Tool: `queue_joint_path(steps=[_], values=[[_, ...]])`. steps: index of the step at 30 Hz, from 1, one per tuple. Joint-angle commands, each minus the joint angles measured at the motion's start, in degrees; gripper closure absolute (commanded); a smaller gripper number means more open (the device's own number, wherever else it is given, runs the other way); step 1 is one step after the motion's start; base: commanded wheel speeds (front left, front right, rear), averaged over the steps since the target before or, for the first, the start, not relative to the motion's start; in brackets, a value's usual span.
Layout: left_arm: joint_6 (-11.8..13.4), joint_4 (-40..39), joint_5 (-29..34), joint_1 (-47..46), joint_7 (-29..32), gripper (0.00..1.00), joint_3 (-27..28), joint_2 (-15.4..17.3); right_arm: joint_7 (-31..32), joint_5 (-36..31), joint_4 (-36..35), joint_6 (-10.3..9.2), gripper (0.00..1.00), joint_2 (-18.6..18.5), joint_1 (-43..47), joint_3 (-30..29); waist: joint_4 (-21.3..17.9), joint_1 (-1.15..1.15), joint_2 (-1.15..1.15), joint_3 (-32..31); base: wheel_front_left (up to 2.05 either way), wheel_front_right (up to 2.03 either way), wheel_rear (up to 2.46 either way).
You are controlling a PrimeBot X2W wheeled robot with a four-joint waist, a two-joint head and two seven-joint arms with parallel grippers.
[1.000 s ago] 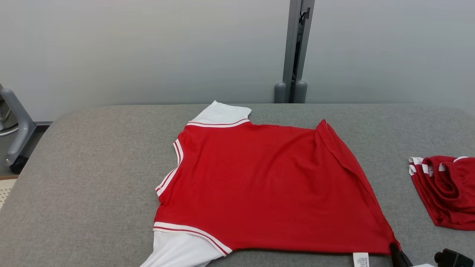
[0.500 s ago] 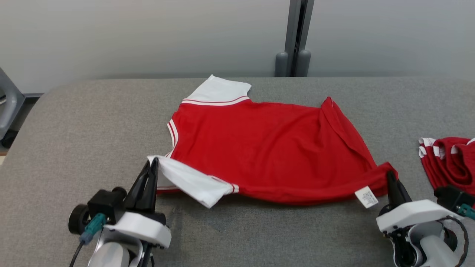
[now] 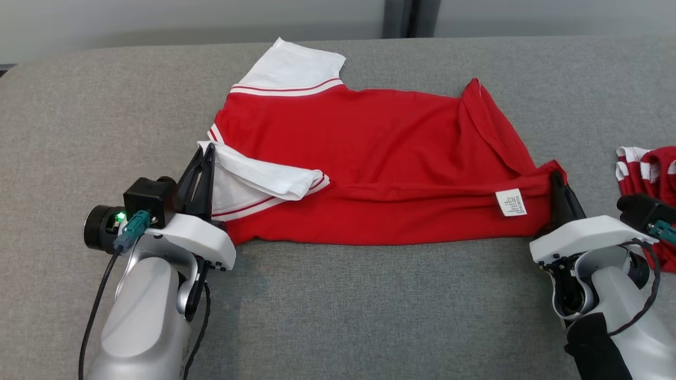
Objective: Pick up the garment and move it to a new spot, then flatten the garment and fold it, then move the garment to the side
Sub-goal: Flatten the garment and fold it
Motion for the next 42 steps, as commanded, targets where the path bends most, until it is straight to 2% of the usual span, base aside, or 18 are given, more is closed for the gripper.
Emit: queue_joint_path(steps=[1,2,3,4,13,21,23,31,37,38,39,40,41,42], values=[[-0.3,1.2,0.2,-1.4,-0.1,1.0,-0.3,0.2,-0.3,-0.8,0.2,-0.02,1.0,-0.1,-1.1,-0.3,-0.3,0.0,0.0,1.5,0.0,0.0,0.0],[-0.3,2.2,0.0,-1.9,-0.1,0.75,-0.4,0.3,-0.3,-1.5,0.3,-0.02,0.76,0.0,-1.4,-0.2,-0.3,0.0,0.0,1.9,0.0,0.0,0.0],[-0.4,2.5,-0.1,-2.6,-0.1,0.2,-0.6,0.3,-0.3,-2.2,0.2,-0.01,0.52,0.2,-1.8,-0.1,-0.2,0.0,0.0,2.1,0.0,0.0,0.0],[-0.2,2.8,-0.5,-2.9,-0.1,0.0,-0.6,0.3,-0.3,-2.8,-0.3,-0.01,0.0,0.3,-2.0,-0.3,-0.2,0.0,0.0,2.3,0.0,0.0,0.0],[2.6,-0.3,-5.0,2.9,-0.1,0.0,0.5,0.3,-0.3,-9.1,-7.2,-0.02,0.0,0.9,2.5,-6.3,0.5,0.0,0.0,2.0,0.0,0.0,0.0],[3.1,1.1,-9.9,9.0,-0.1,0.0,-0.9,0.2,-0.3,-11.7,-9.3,-0.01,0.0,0.9,8.6,-5.6,0.8,0.0,0.0,1.4,0.0,0.0,0.0],[2.2,2.4,-11.4,9.6,-0.1,0.0,-2.0,0.2,-0.3,-11.9,-9.2,-0.02,0.0,1.0,9.6,-5.6,0.7,0.0,0.0,1.4,0.0,0.0,0.0],[4.3,5.7,-14.4,9.5,-0.1,0.0,-2.7,0.2,-0.3,-15.5,-7.6,-0.02,0.0,1.0,9.2,-4.8,0.0,0.0,0.0,1.9,0.0,0.0,0.0],[3.8,8.5,-15.4,8.5,0.1,0.0,-4.1,0.2,-0.1,-16.8,-3.1,-0.02,0.0,1.1,7.8,-4.6,0.1,0.0,0.0,2.3,0.0,0.0,0.0],[3.6,9.2,-15.6,8.4,0.1,0.2,-4.5,0.1,-0.1,-16.7,-2.3,-0.02,0.0,1.2,7.7,-4.2,0.2,0.0,0.0,2.3,0.0,0.0,0.0],[3.3,9.9,-16.0,8.3,0.1,0.6,-4.8,0.1,-0.1,-16.8,-1.5,-0.01,0.2,1.3,7.5,-3.8,0.3,0.0,0.0,2.4,0.0,0.0,0.0],[3.1,10.8,-16.5,8.2,0.2,1.0,-5.2,0.1,0.0,-16.7,-1.0,-0.01,0.59,1.3,7.3,-3.6,0.3,0.0,0.0,2.4,0.0,0.0,0.0],[2.8,11.7,-16.8,8.2,0.3,1.0,-5.7,0.0,0.0,-16.5,-0.3,0.0,0.87,1.4,7.2,-2.9,0.4,0.0,0.0,2.4,0.0,0.0,0.0],[2.4,12.5,-16.9,8.2,0.4,1.0,-6.2,-0.1,0.0,-16.2,0.3,0.0,1.0,1.5,7.1,-2.4,0.4,0.0,0.0,2.4,0.0,0.0,0.0]])
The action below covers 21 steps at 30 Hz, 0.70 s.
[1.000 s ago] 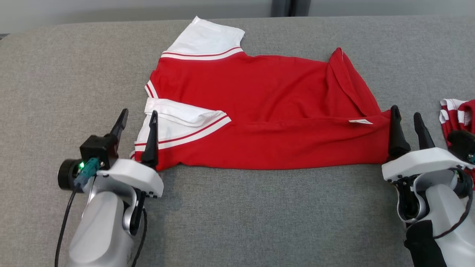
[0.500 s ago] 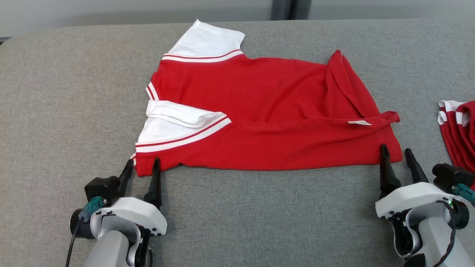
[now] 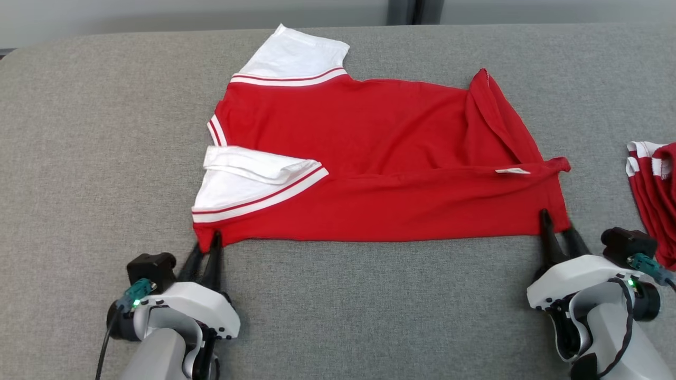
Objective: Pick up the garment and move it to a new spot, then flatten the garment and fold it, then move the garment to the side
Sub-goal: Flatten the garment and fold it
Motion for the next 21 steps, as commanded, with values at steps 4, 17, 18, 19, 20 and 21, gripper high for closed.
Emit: queue_joint_path(steps=[4,17,18,19,20,21], values=[[-2.2,4.7,-1.6,1.1,1.0,1.0,-2.4,-0.3,0.4,2.9,2.0,0.0,1.0,0.3,0.8,0.6,0.1,0.0,0.0,-1.7,0.0,0.0,0.0],[-3.4,2.6,1.8,8.6,0.5,1.0,2.6,0.6,0.2,6.4,0.5,0.0,1.0,0.1,8.3,-0.6,0.7,0.0,0.0,-13.2,0.0,0.0,0.0],[-3.4,2.6,1.8,8.6,0.5,1.0,2.6,0.6,0.2,6.4,0.5,0.0,1.0,0.1,8.3,-0.6,0.7,0.0,0.0,-13.2,0.0,0.0,0.0],[-3.5,2.3,2.1,9.8,0.5,1.0,3.0,0.6,0.2,6.7,0.5,0.0,1.0,0.1,9.4,-0.6,0.8,0.0,0.0,-14.1,0.0,0.0,0.0],[-3.6,2.0,2.4,11.0,0.5,1.0,3.2,0.7,0.2,7.0,0.5,0.0,1.0,-0.1,10.4,-0.6,0.9,0.0,0.0,-14.9,0.0,0.0,0.0],[-3.7,1.7,2.7,12.3,0.5,1.0,3.4,0.7,0.2,7.3,0.5,0.0,1.0,-0.3,11.4,-0.6,1.0,0.0,0.0,-15.6,0.0,0.0,0.0]])
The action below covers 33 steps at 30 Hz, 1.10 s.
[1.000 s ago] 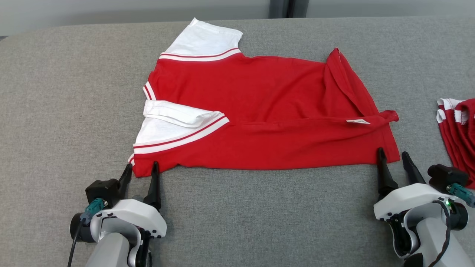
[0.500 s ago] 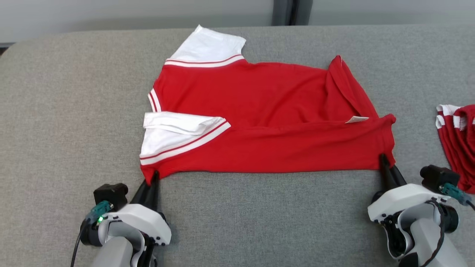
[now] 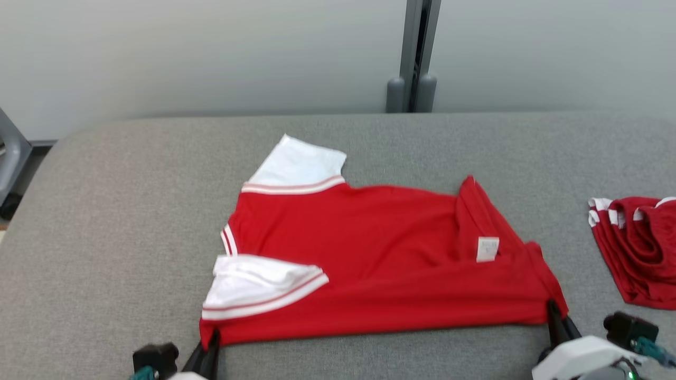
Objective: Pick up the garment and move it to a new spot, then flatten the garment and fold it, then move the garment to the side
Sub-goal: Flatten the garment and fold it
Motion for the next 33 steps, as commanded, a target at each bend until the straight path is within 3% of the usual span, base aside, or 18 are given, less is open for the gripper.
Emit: queue_joint_path(steps=[1,8,9,10,11,12,13,21,27,33], values=[[0.0,-0.3,0.3,1.3,0.0,1.0,0.6,0.7,0.0,0.6,-0.1,-0.04,1.0,-1.1,1.3,-0.2,0.4,0.0,0.0,-2.2,0.0,0.0,0.0],[0.1,-3.5,1.2,5.8,0.0,1.0,1.1,0.3,0.0,1.6,0.0,-0.05,1.0,-1.9,4.4,0.5,0.7,0.0,0.0,-1.6,0.0,0.0,0.0],[0.1,-4.0,1.7,5.7,0.0,0.56,0.5,0.3,0.0,1.5,-0.1,-0.05,1.0,-1.8,4.1,0.6,0.7,0.0,0.0,-1.1,0.0,0.0,0.0],[0.1,-4.3,1.6,5.5,0.0,0.47,0.3,0.2,0.0,1.4,-0.2,-0.04,0.62,-1.8,3.4,0.5,0.7,0.0,0.0,-0.6,0.0,0.0,0.0],[0.1,-4.9,1.4,5.0,0.0,0.22,0.4,0.2,0.0,1.8,-0.6,-0.04,0.14,-1.7,2.7,0.1,0.8,0.0,0.0,-0.1,0.0,0.0,0.0],[0.2,-5.5,1.7,4.3,0.0,0.04,0.2,0.1,0.0,1.7,-1.0,-0.04,0.0,-1.6,2.0,0.1,0.8,0.0,0.0,0.4,0.0,0.0,0.0],[0.5,-6.3,1.6,3.8,0.0,0.0,0.1,0.1,0.0,1.4,-1.4,-0.04,0.0,-1.5,1.4,0.0,0.9,0.0,0.0,0.9,0.0,0.0,0.0],[3.3,-14.8,3.2,0.5,0.0,0.0,1.2,0.1,0.0,-5.3,-6.4,-0.03,0.0,-1.8,-4.6,-2.7,1.7,0.0,0.0,4.4,0.0,0.0,0.0],[4.5,-17.9,4.9,-4.3,0.0,0.0,1.4,0.0,0.0,-12.0,-5.6,-0.03,0.0,-1.6,-12.1,2.1,2.7,0.0,0.0,6.6,0.0,0.0,0.0],[4.7,-17.7,5.4,-9.2,0.0,0.0,-0.2,0.0,0.8,-18.0,1.4,-0.03,0.0,-1.7,-19.8,7.7,3.7,0.0,0.0,8.3,0.0,0.0,0.0]])
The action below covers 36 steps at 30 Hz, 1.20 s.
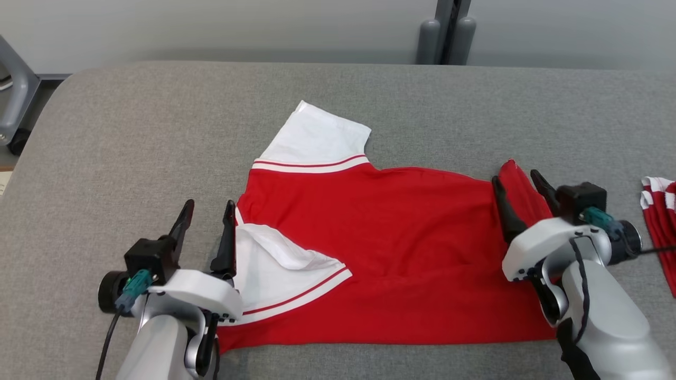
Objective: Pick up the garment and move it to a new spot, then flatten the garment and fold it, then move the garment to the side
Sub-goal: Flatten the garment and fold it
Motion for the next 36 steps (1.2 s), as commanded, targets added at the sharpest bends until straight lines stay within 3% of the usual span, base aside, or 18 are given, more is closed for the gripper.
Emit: queue_joint_path(steps=[1,8,17,20,26,30,31,32,36], values=[[0.0,0.6,0.2,-1.3,0.0,0.0,-0.5,0.2,0.3,-1.1,1.5,-0.02,0.0,-0.3,-1.4,0.2,0.4,0.0,0.0,0.5,0.0,0.0,0.0],[0.0,2.1,-1.7,-3.5,0.0,0.0,-3.1,0.3,1.8,-8.6,9.9,-0.02,0.0,-1.2,-7.0,-2.4,1.3,0.0,0.0,2.3,0.0,0.0,0.0],[0.4,2.5,-3.1,-3.5,0.0,0.0,-4.0,0.3,1.3,-15.1,14.3,-0.02,0.01,-1.4,-9.9,-6.4,1.7,0.0,0.0,3.5,0.0,0.0,0.0],[0.4,2.7,-3.1,-4.0,0.0,0.0,-4.2,0.3,1.0,-16.9,15.2,-0.02,0.28,-1.6,-10.5,-8.0,1.7,0.0,0.0,3.8,0.0,0.0,0.0],[0.2,2.8,-2.9,-4.6,0.0,0.0,-4.3,0.3,0.7,-19.9,16.0,-0.02,0.33,-1.7,-11.4,-11.6,1.6,0.0,0.0,4.3,0.0,0.0,0.0],[-0.2,3.2,-2.6,-4.8,0.0,0.0,-4.4,0.3,0.5,-21.6,16.5,-0.02,0.62,-1.3,-12.0,-13.4,1.4,0.0,0.0,4.6,0.0,0.0,0.0],[-0.3,3.3,-2.5,-5.0,0.0,0.0,-4.5,0.3,0.5,-21.7,16.7,-0.02,0.78,-1.1,-12.1,-13.8,1.4,0.0,0.0,4.7,0.0,0.0,0.0],[-0.3,3.5,-2.4,-5.3,0.0,0.0,-4.5,0.3,0.5,-21.9,17.0,-0.02,1.0,-1.0,-12.2,-14.3,1.3,0.0,0.0,4.8,0.0,0.0,0.0],[-1.0,4.6,-1.6,-7.6,0.0,0.0,-5.1,0.3,0.2,-22.2,16.9,-0.02,1.0,-0.6,-12.9,-15.8,1.0,0.0,0.0,5.5,0.0,0.0,0.0]])
